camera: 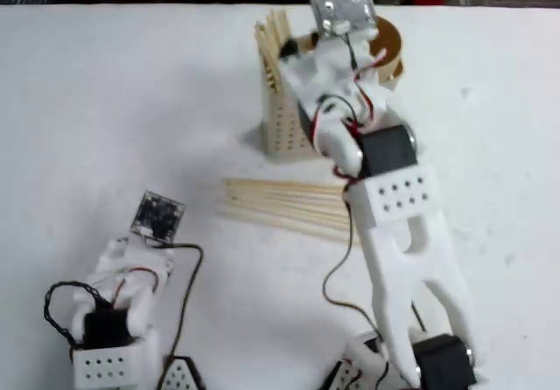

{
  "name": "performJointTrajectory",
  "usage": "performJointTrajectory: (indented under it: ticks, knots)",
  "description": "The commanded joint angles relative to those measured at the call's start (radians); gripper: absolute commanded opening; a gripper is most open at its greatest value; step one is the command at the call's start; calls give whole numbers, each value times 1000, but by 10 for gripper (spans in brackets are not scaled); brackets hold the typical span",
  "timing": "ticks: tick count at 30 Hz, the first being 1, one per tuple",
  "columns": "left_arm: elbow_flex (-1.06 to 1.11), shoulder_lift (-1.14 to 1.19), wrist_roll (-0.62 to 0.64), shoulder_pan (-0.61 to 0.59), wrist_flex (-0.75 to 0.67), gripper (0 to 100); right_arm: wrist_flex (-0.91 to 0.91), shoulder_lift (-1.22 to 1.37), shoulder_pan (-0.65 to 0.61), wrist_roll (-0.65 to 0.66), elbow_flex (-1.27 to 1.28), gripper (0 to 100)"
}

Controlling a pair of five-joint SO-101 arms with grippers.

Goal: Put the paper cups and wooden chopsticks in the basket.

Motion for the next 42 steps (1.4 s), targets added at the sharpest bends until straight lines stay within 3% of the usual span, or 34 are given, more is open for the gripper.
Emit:
performJointTrajectory:
  ticks: [1, 7, 14, 23, 27, 36, 42]
  knots:
    - [-3, -8, 0, 12, 6, 109, 163, -62, -77, 161, -44, 30]
    - [-3, -8, 0, 12, 6, 109, 357, 10, -274, 402, 110, 110]
    - [-3, -8, 0, 12, 6, 109, 166, 203, -245, 488, 374, 147]
    - [-3, -8, 0, 12, 6, 109, -96, 524, -205, 502, 422, 147]
    - [-3, -8, 0, 12, 6, 109, -94, 579, -202, 502, 391, 139]
    - [-3, -8, 0, 12, 6, 109, -87, 579, -206, 502, 393, 22]
    - [-3, -8, 0, 12, 6, 109, -28, 584, -217, 502, 387, 99]
